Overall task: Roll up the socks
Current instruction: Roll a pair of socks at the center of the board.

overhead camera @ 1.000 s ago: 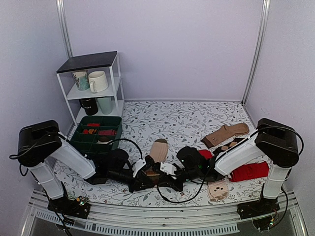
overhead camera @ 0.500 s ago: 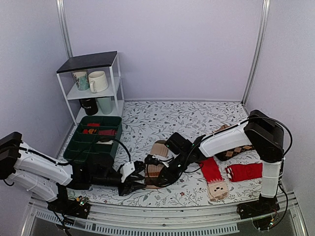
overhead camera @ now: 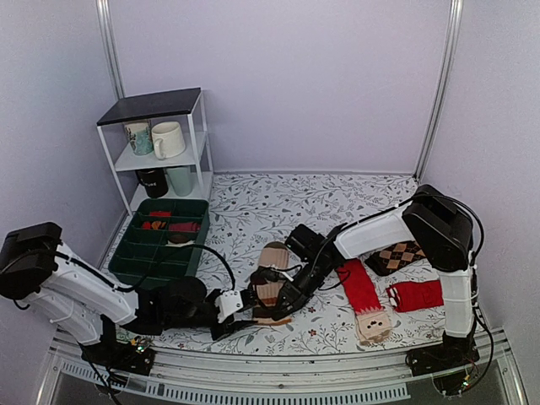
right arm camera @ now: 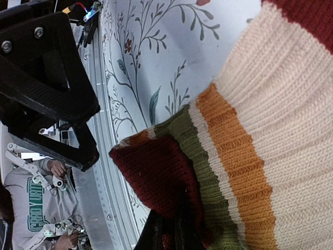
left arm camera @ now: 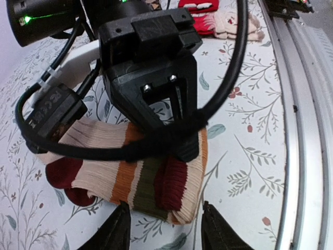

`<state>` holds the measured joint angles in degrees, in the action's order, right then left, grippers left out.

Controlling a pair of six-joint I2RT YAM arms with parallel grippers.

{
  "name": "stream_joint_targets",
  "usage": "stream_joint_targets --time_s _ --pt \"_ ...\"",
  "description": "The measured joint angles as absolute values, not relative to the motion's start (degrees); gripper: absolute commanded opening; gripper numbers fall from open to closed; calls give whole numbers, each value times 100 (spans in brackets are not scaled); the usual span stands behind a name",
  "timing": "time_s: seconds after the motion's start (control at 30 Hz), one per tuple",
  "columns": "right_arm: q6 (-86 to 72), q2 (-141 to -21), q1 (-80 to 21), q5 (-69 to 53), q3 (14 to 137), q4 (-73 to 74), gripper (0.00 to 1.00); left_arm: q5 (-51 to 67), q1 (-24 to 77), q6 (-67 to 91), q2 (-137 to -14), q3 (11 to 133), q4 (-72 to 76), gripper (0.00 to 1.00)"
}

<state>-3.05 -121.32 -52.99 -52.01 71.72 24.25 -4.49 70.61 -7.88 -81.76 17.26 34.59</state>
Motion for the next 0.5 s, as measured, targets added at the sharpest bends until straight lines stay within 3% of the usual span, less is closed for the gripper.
stream_joint_targets --time_s 0.5 --pt "-202 -12223 -5231 -5461 7214 2764 0 -38 7113 -1197 -9183 2108 3920 49"
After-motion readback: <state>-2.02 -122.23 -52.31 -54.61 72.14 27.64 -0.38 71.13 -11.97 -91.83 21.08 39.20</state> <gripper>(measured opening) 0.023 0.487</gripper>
